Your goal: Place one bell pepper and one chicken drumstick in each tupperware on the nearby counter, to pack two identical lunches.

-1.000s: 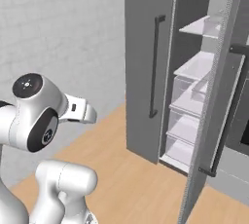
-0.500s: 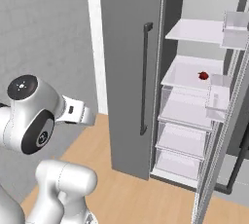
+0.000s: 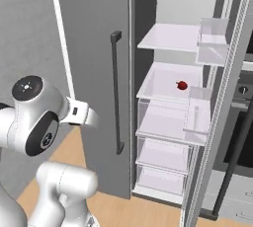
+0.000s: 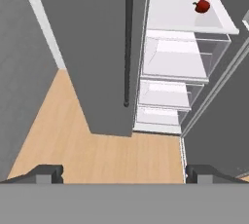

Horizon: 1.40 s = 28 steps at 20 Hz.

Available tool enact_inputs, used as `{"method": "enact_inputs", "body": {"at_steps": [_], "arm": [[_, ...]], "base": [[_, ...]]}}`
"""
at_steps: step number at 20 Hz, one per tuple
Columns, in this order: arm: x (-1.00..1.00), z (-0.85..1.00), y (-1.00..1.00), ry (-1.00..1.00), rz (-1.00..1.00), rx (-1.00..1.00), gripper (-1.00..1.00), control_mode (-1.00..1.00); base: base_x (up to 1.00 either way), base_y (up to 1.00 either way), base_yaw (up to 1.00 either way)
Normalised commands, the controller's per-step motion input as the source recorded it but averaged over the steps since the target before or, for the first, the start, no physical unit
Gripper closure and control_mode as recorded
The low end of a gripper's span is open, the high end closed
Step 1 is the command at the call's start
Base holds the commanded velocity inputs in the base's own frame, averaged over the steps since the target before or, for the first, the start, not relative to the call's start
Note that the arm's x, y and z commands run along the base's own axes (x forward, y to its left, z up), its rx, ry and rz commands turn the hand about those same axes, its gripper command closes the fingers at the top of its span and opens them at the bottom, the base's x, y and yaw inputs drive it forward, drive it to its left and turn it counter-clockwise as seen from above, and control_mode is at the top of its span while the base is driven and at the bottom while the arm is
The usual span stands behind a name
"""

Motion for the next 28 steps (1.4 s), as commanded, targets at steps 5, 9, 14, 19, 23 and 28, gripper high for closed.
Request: {"method": "enact_inputs", "body": {"at_steps": [5, 9, 14, 19, 23, 28], "arm": [[0.00, 0.00, 0.00, 0.00, 0.00, 0.00, -1.00, 1.00], [0.00, 0.00, 0.00, 0.00, 0.00, 0.00, -1.00, 1.00], [0.00, 0.00, 0.00, 0.00, 0.00, 0.00, -1.00, 1.00], [0.00, 0.00, 0.00, 0.00, 0.00, 0.00, -1.00, 1.00], [0.00, 0.00, 0.00, 0.00, 0.00, 0.00, -1.00, 1.00], [0.00, 0.00, 0.00, 0.00, 0.00, 0.00, -1.00, 1.00]], "base": [[0.29, -0.32, -0.33], [0.33, -0.22, -0.39], [0.50, -0.03, -0.42], [0.62, -0.03, -0.33], [0.95, 0.01, -0.16], [0.87, -0.09, -0.05]]}}
